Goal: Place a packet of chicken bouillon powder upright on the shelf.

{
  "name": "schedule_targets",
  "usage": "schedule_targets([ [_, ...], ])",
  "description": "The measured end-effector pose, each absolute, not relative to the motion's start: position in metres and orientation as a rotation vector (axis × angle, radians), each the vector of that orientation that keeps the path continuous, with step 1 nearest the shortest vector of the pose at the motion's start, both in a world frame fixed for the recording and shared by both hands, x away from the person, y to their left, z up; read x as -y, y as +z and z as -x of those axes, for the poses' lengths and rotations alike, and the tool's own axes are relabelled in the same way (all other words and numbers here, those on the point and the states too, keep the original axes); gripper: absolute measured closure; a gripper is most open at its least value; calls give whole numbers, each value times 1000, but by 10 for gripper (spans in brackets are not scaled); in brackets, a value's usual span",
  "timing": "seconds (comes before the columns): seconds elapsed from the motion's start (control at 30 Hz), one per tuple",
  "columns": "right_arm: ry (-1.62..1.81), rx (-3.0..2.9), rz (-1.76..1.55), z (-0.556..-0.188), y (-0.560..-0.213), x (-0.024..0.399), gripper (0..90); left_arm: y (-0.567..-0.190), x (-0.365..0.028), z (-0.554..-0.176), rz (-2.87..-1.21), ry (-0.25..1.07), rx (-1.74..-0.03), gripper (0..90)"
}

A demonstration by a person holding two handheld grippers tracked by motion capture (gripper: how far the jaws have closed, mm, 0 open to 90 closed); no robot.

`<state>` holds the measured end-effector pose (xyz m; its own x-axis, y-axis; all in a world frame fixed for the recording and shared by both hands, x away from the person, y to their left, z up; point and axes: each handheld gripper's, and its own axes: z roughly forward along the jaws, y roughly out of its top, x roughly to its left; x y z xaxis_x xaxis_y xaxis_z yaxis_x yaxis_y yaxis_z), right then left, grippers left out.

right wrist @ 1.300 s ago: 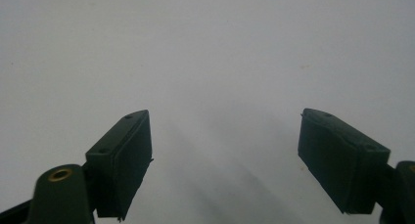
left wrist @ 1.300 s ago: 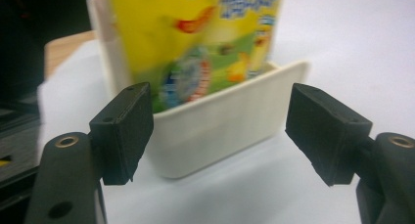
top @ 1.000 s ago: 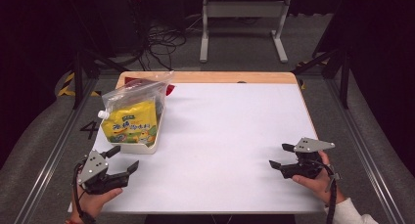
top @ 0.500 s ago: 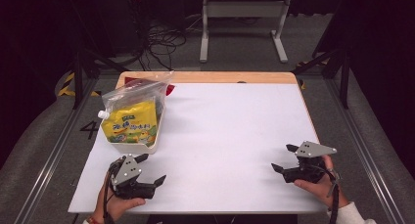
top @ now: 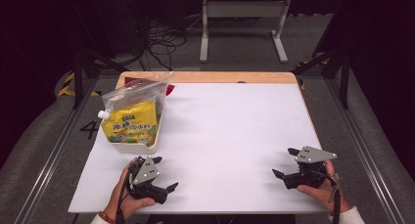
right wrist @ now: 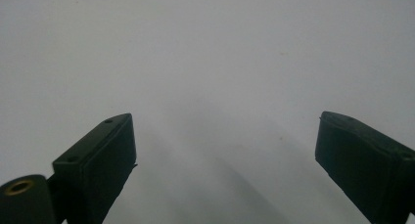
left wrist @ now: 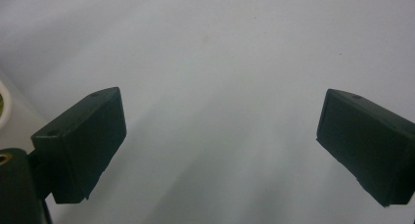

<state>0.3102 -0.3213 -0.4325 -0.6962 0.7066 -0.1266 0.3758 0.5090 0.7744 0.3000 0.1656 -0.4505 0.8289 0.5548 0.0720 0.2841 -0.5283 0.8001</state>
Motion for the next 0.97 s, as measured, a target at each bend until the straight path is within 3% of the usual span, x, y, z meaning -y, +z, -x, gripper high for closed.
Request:
schedule_targets([
  [0.97, 1017, -2346, -862, -308, -437, 320, 81, -451, -173, -310, -2160, 411, -654, 56],
])
